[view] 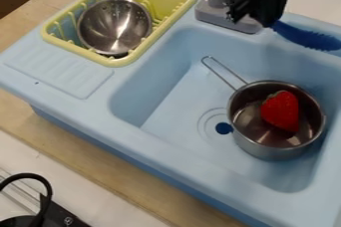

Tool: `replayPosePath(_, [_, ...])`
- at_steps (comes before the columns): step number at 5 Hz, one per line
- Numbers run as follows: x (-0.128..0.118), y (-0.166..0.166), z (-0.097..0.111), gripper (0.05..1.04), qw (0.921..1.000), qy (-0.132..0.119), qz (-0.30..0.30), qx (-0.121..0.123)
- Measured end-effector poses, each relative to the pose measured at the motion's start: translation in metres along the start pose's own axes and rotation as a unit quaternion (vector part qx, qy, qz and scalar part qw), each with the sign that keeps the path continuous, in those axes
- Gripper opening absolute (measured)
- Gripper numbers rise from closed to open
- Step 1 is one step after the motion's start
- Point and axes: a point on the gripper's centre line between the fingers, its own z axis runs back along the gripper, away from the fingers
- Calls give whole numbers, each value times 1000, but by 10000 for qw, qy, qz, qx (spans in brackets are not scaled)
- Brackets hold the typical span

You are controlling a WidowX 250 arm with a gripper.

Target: Move the blue object in the upper right of the sink

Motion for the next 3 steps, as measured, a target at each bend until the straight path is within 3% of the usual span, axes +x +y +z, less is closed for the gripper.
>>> replayPosePath(1, [-1, -19, -3, 66, 9994, -333, 21, 91])
replayPosePath(3, [1, -23, -12, 66, 9993, -324, 98, 150])
